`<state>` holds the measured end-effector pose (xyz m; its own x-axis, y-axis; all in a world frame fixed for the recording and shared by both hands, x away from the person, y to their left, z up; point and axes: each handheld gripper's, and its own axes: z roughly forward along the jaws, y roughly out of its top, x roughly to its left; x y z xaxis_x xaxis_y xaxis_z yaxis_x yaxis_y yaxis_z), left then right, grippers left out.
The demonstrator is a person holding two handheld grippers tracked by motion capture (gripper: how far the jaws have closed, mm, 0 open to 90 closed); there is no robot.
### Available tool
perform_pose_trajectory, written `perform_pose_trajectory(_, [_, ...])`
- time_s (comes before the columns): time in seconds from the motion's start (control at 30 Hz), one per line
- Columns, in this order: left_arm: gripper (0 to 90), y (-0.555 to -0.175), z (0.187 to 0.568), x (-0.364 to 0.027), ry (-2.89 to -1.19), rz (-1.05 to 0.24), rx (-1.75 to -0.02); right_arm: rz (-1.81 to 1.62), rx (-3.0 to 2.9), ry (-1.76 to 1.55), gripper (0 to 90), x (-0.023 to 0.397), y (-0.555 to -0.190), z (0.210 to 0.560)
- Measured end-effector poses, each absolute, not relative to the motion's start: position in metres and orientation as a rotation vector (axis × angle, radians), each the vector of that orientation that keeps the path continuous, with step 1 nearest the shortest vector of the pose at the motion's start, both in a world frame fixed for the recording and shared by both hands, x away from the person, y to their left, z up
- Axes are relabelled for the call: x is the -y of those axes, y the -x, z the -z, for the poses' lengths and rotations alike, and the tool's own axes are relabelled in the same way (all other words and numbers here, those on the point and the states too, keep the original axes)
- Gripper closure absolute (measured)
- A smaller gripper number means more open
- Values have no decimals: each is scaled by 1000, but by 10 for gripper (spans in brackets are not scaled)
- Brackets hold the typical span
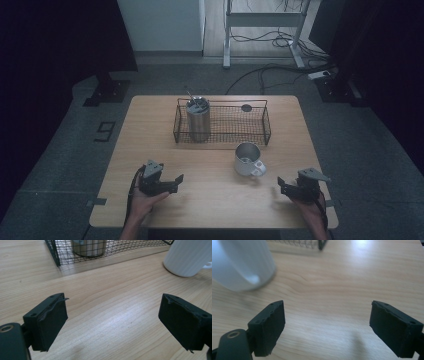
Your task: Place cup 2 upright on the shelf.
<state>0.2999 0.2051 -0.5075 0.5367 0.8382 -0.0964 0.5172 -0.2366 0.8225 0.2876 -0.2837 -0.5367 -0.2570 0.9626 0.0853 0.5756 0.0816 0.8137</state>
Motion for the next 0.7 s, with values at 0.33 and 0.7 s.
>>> perform_pose_trajectory(0.33, [84,-298,507,-203,-1911,-461,-1091,-1215,-1902,-1443,129,267,-284,520])
perform_pose_trajectory(0.7, [84,-295,506,-201,-1915,-455,-1085,-1272,-1933,-1380,124,245,-286,505])
